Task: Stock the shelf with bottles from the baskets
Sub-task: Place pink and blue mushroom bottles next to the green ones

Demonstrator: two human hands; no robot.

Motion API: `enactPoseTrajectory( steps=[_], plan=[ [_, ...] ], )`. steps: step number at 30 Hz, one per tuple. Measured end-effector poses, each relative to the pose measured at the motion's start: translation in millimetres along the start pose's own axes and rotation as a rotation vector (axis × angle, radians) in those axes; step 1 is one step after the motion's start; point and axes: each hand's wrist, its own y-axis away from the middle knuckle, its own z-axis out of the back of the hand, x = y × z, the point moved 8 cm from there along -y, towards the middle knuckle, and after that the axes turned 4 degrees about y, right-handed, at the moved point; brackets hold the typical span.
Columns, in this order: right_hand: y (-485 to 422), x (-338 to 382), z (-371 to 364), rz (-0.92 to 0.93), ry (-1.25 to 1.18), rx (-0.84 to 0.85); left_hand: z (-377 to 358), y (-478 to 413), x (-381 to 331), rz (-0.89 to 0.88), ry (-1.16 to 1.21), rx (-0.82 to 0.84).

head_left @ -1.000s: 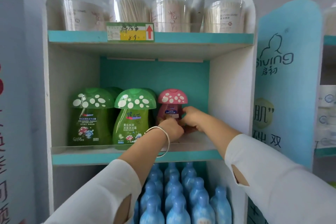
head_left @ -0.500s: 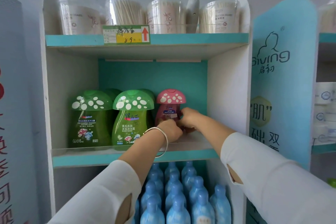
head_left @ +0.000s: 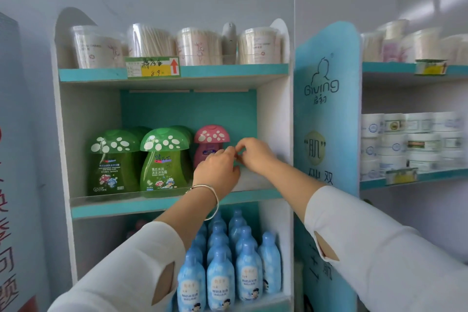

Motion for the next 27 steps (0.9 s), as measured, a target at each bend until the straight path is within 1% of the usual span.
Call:
enactPoseTrajectory(
  steps=[4, 11, 17, 24, 27],
  plan=[
    [41, -24, 33, -0.027, 0.007, -0.06, -2, 21, -34, -0.032, 0.036, 0.047],
    [124, -87, 79, -0.075, 0.037, -0.081, -37, 66, -104, -0.117, 0.113, 0.16],
    [205, -174, 88, -0.218, 0.113, 0.044, -88, 123, -176, -0.264, 0.075, 0.257],
    [324, -289, 79, -0.447, 0.181, 0.232, -175, 204, -243, -0.388, 0.081, 0.491],
    [364, -328, 66, -0.532, 0.165, 0.337, -204, 232, -271, -0.438, 0.094, 0.554]
  ],
)
